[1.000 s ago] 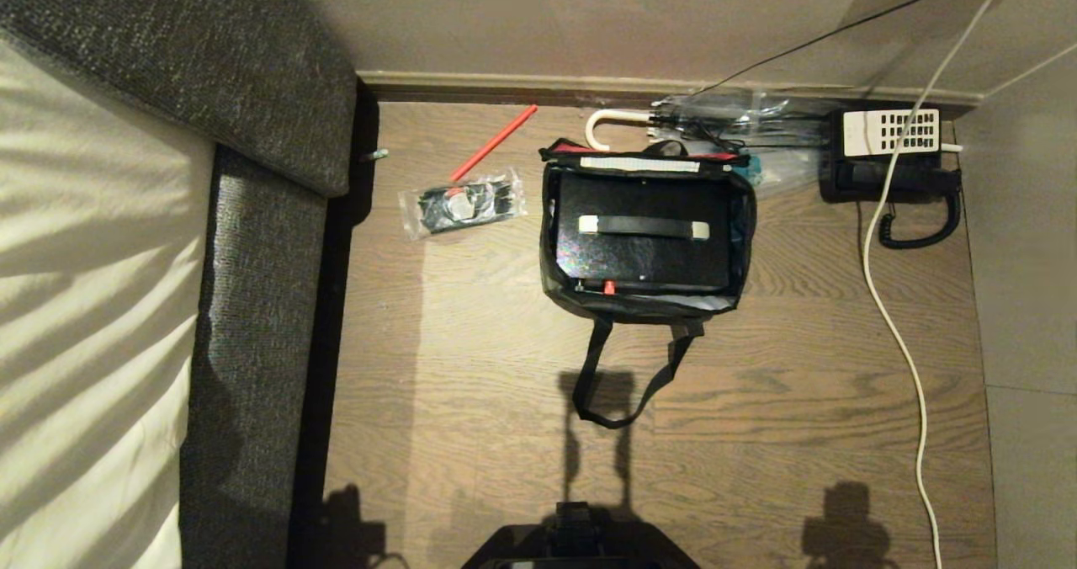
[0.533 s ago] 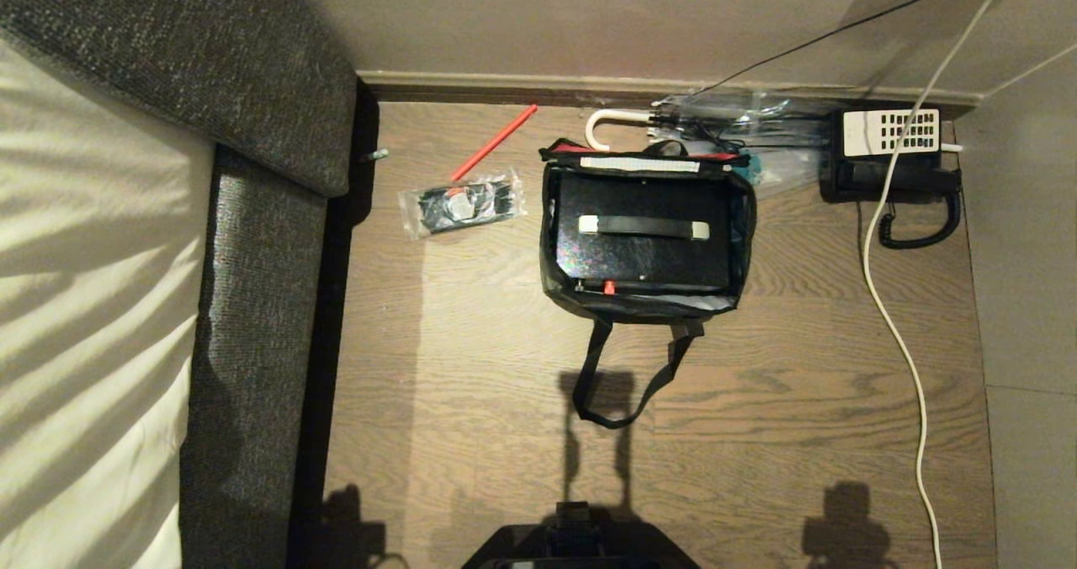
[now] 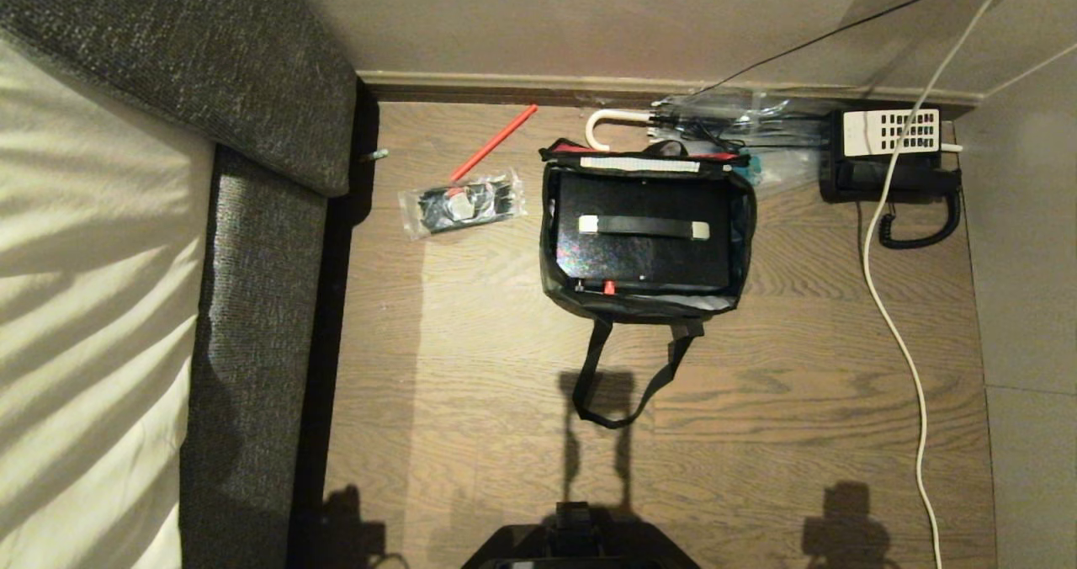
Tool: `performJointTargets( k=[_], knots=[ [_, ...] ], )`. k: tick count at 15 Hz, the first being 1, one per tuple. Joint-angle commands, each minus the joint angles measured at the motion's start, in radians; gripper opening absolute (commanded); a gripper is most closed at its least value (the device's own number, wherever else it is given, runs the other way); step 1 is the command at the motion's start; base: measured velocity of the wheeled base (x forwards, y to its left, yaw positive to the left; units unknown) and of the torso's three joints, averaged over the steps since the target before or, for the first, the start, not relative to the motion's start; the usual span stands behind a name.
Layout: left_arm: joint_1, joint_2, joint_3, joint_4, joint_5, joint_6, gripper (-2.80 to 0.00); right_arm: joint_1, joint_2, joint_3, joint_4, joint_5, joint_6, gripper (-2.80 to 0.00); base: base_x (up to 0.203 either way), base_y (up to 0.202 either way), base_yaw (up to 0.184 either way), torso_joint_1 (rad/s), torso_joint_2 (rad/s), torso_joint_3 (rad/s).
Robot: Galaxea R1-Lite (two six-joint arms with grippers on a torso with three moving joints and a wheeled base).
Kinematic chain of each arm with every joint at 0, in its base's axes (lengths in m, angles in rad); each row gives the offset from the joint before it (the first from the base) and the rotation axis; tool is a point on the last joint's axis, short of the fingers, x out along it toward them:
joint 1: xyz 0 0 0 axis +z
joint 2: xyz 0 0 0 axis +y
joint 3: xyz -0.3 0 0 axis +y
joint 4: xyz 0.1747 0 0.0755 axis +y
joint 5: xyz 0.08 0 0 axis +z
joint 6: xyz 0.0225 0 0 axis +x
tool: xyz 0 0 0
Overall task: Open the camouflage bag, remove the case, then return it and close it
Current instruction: Close the top of the storage box
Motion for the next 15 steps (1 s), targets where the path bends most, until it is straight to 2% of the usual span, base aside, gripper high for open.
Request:
performJointTargets(
  k=[1,15],
  knots=[
    [0.000,0.000,0.002,0.004,0.001,0.002,-2.80,0.000,0.003,0.000,0.001,-0.001,0.000,-2.80,0.000,0.000,0.000,0.000,0.00,0.000],
    [0.000,0.000,0.002,0.000,0.000,-0.001,-2.80,0.000,0.003,0.000,0.001,-0.001,0.000,-2.80,0.000,0.000,0.000,0.000,0.00,0.000]
  ],
)
